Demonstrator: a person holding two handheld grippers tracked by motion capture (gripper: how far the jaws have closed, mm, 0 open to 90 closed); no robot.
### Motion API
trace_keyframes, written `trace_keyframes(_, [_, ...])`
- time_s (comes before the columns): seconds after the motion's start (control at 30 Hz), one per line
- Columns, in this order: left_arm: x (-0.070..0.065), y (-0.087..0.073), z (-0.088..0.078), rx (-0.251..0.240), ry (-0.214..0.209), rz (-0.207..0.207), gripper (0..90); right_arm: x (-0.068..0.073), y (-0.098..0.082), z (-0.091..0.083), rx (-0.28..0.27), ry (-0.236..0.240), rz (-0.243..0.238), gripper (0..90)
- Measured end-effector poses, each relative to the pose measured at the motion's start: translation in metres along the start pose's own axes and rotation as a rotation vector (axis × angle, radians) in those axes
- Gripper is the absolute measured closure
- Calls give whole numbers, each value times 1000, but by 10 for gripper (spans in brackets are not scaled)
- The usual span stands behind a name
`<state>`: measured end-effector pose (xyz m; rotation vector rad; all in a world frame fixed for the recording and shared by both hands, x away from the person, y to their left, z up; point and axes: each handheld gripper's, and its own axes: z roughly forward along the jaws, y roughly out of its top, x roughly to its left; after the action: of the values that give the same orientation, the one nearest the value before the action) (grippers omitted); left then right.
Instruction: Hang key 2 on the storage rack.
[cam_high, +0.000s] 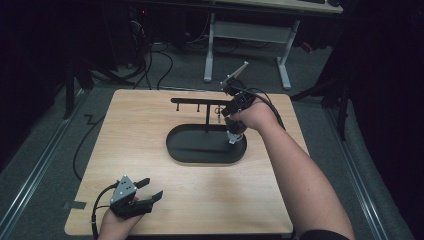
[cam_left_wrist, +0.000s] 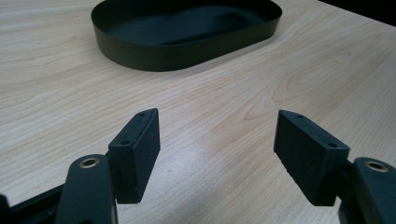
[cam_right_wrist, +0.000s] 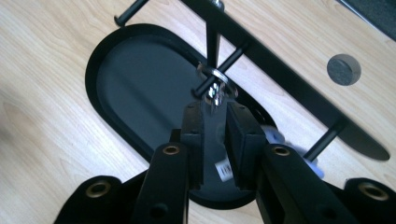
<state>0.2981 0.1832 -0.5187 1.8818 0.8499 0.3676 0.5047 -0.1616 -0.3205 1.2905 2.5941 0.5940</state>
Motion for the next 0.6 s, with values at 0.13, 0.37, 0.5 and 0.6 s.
trace_keyframes(0.13, [-1, 0, 1, 4, -6, 6, 318, 1, -10, -1, -15, 8, 7, 745])
trace_keyframes(0.37, [-1, 1, 4, 10, -15, 8, 315, 4, -36, -4, -55, 11, 24, 676])
trace_keyframes(0.5, [-2, 0, 5, 15, -17, 13, 313, 8, -53, -5, -76, 10, 17, 647])
trace_keyframes(0.6, [-2, 0, 6, 22, -18, 18, 311, 12, -65, -7, -104, 7, 21, 617])
